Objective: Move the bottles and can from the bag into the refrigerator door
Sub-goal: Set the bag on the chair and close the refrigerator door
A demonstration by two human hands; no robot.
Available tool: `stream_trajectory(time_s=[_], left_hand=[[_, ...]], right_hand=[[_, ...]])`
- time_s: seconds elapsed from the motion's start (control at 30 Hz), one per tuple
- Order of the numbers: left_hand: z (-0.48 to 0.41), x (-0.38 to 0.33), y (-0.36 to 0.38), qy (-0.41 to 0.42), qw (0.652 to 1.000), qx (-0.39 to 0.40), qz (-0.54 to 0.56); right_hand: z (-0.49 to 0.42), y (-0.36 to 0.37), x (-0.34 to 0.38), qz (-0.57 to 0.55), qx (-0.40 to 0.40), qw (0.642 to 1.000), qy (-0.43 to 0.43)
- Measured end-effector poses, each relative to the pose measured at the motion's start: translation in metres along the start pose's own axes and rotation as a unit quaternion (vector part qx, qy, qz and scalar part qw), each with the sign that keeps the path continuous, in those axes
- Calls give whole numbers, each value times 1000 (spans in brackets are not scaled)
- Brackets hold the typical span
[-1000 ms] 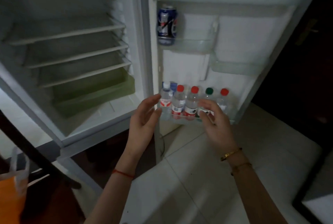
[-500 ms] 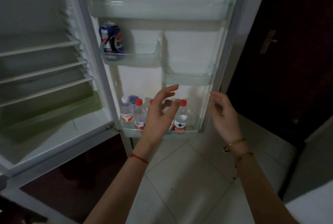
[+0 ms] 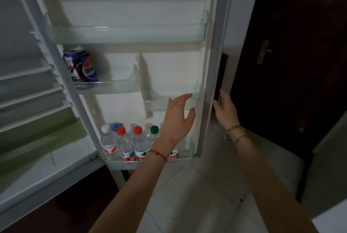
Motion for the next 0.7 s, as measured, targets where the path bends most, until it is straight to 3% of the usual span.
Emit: stream_trajectory(time_s=[0.2,0.7], left_hand=[[-5,9,3,-20,1000,-18,-16],[17,-12,-29,-11,990,-137,-43]], right_hand=[[-22,20,7,-16,30,999,9],[23,12,1,-76,3,997,-15]])
Point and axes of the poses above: each hand's wrist, its own z-axis away from the middle knuckle, its own y-axis out of the palm, x = y × z, the point moved 9 cm from there along -z, towards the middle knuckle, and after that the axes turned 14 degrees about y, right-handed, at the moved point
